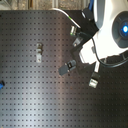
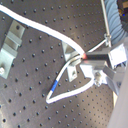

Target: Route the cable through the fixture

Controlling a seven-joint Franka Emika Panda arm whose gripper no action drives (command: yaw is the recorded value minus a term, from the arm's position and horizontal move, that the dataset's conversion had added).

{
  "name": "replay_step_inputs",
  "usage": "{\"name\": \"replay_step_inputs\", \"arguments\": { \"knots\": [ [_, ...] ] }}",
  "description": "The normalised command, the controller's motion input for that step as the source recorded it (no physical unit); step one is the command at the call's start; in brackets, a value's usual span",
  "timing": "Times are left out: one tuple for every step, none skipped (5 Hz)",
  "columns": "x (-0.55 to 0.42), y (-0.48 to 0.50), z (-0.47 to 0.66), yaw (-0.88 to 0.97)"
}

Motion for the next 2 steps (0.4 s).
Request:
{"name": "replay_step_inputs", "arguments": {
  "knots": [
    [-0.468, 0.082, 0.48, -0.48],
    [-0.305, 0.179, 0.42, -0.68]
  ]
}}
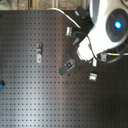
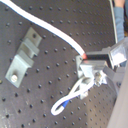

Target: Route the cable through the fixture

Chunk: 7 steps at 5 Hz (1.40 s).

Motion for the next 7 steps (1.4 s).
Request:
{"name": "replay_step_inputs", "arguments": {
  "knots": [
    [-0.363, 0.133, 0.31, -0.66],
    [-0.420, 0.031, 0.32, -0.63],
    [-0.470, -0.105, 0.33, -0.57],
    [-0.037, 0.026, 0.00, 0.00],
    [-0.198, 0.172, 0.06, 0.17],
    [-0.275, 0.201, 0.18, 0.41],
    [-0.170, 0.155, 0.18, 0.36]
  ]
}}
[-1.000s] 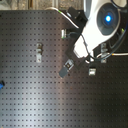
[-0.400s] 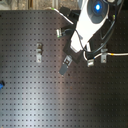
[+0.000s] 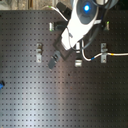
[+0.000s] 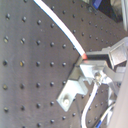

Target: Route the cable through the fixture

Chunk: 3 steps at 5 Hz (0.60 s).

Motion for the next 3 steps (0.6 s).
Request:
{"name": "replay_step_inputs", "arguments": {
  "knots": [
    [0.002, 0.002, 0.16, 0.00],
    [-0.151, -0.137, 0.20, -0.24],
    [-0.270, -0.087, 0.17, 0.00]
  ]
}}
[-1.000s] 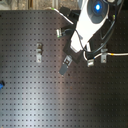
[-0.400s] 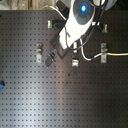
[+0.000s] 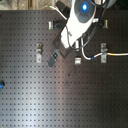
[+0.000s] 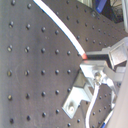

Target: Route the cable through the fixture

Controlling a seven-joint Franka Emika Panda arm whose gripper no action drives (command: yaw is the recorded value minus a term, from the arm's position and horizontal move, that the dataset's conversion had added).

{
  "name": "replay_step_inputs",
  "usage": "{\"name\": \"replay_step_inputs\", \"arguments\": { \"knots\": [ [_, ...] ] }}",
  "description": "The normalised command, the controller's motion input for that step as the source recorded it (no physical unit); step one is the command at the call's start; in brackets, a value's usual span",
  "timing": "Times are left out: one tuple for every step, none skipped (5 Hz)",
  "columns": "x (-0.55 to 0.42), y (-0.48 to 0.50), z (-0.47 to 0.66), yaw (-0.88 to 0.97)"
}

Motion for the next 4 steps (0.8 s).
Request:
{"name": "replay_step_inputs", "arguments": {
  "knots": [
    [-0.276, 0.071, 0.12, 0.01],
    [-0.185, 0.151, 0.46, 0.00],
    [-0.190, 0.216, 0.58, 0.00],
    [-0.116, 0.156, 0.54, 0.00]
  ]
}}
